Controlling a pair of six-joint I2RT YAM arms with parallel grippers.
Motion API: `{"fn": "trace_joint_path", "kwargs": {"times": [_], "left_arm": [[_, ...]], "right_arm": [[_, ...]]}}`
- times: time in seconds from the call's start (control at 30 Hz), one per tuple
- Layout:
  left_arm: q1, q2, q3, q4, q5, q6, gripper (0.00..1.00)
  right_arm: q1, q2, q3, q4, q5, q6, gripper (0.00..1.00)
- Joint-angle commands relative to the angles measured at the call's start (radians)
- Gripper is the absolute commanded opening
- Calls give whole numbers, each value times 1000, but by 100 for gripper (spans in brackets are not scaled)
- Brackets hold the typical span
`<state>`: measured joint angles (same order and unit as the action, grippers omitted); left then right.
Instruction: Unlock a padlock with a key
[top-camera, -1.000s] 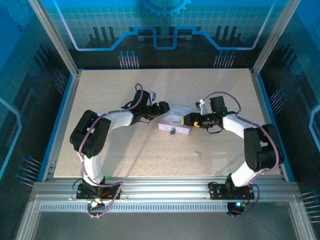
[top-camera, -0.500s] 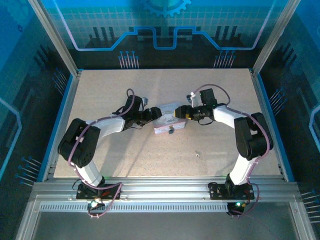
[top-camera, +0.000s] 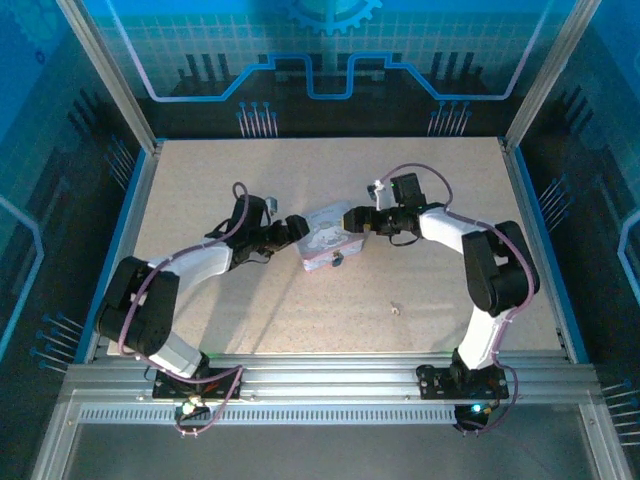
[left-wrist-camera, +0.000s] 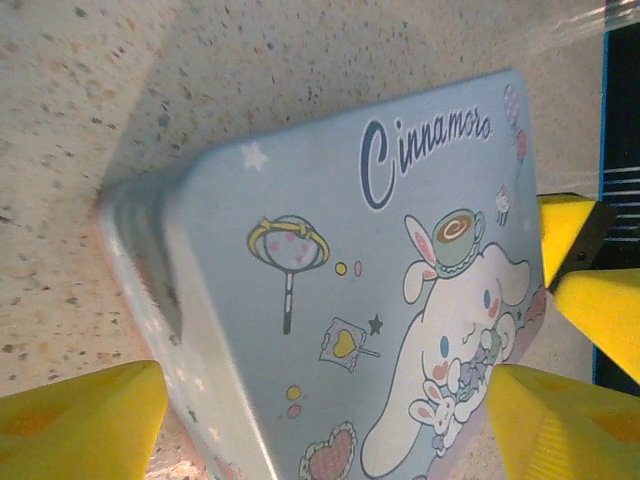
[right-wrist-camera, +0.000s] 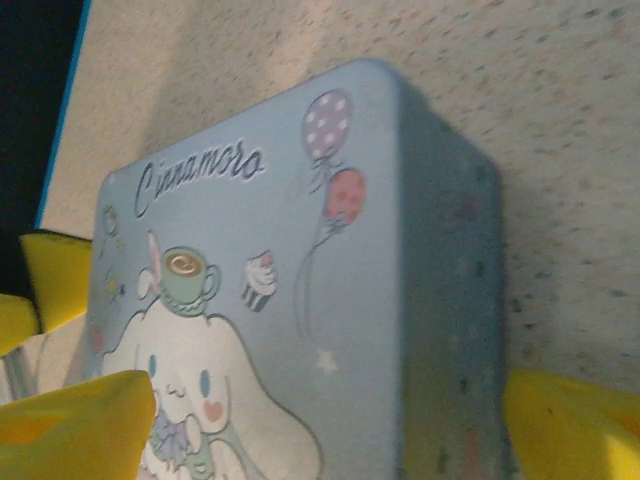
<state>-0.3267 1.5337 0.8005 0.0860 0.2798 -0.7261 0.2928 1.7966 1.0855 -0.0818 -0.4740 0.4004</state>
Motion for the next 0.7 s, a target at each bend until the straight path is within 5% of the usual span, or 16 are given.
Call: {"fn": "trace_joint_path", "kwargs": {"times": [0.0, 0.17, 0.37, 0.67], "left_arm": [[10, -78, -17, -52, -37, 33, 87], [-28, -186, -75, -84, -39, 12, 87], [-173, -255, -150, -66, -77, -64, 86], [-350, -201, -166, 64, -130, -135, 86]], "right_arm": [[-34, -161, -56, -70, 145, -14, 93], [-31, -371, -158, -239, 239, -42, 93], [0, -567, -313, -441, 307, -32, 85], [62, -638, -440, -557, 337, 4, 68]]}}
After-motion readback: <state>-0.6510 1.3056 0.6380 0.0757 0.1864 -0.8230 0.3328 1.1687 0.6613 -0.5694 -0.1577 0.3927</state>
